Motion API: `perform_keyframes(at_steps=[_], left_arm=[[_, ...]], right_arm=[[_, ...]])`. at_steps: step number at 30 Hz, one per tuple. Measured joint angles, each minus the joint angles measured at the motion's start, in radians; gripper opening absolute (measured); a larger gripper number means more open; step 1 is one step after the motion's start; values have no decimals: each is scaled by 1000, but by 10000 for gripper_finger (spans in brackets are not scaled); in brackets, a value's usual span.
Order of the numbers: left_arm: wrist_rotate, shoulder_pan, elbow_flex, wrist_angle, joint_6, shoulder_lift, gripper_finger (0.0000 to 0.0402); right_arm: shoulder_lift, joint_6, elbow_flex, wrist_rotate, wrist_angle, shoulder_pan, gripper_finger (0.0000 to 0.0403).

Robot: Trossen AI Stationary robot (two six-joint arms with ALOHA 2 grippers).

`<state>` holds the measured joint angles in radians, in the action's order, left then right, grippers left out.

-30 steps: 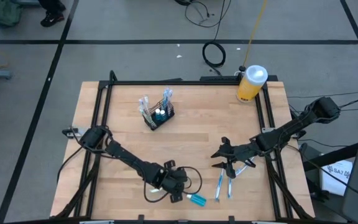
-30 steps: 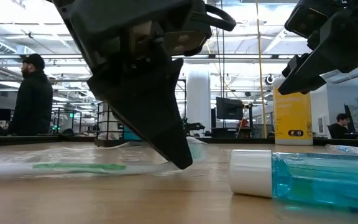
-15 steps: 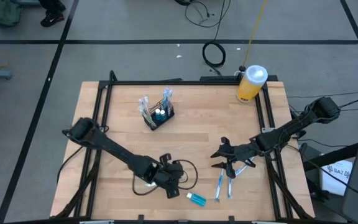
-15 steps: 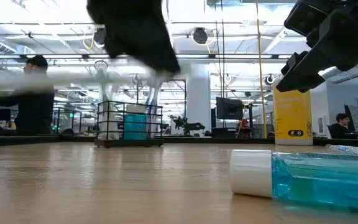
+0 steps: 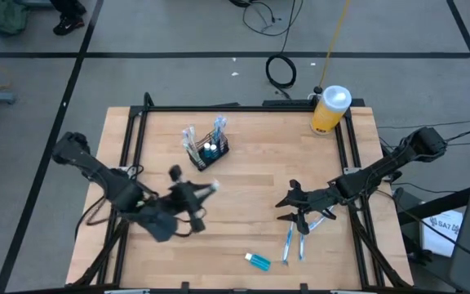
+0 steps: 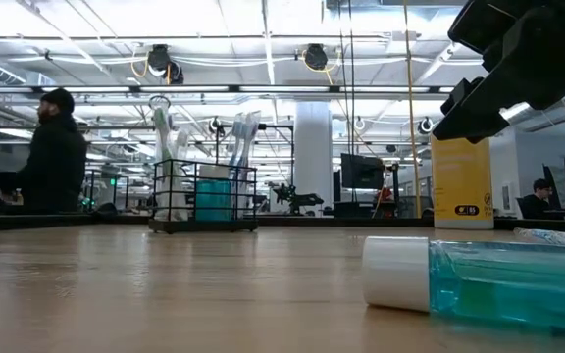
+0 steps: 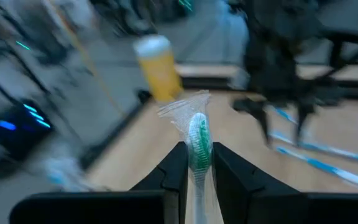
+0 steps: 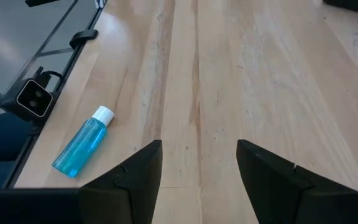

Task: Pick & Place toothbrushing station
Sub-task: Put the green toothbrush into the black wire organizer

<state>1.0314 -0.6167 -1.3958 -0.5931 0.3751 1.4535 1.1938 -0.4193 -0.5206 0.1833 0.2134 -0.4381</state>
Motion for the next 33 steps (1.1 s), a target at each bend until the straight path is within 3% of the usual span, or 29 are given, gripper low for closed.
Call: perform_keyframes(at_steps=[3, 7, 10, 13, 15, 20, 27, 30, 33], left_arm=[[103, -26, 28, 0, -35, -25, 58], [136, -13, 134, 83, -19, -48, 58], [188, 15, 271, 272, -33, -47, 58], [207, 69, 391, 527, -143, -47, 58], [102, 124, 441, 689, -249, -49, 58], [-288, 252, 474, 1019, -540, -111, 58], [-447, 406, 485, 1095, -641, -240, 58], [-488, 458, 569, 1134, -613, -274, 58], [-501, 514, 705, 1350, -614, -270, 58]], right_arm=[[0, 14, 0, 1, 6, 0, 199], [0, 18, 0, 2, 20, 0, 199], [0, 24, 0, 3, 41, 0, 199], [0, 52, 0, 1, 72, 0, 199], [0, 78, 0, 1, 89, 0, 199], [0, 119, 0, 0, 123, 0, 199], [0, 130, 0, -1, 119, 0, 199], [0, 157, 0, -1, 119, 0, 199], [0, 191, 0, -1, 119, 0, 199]])
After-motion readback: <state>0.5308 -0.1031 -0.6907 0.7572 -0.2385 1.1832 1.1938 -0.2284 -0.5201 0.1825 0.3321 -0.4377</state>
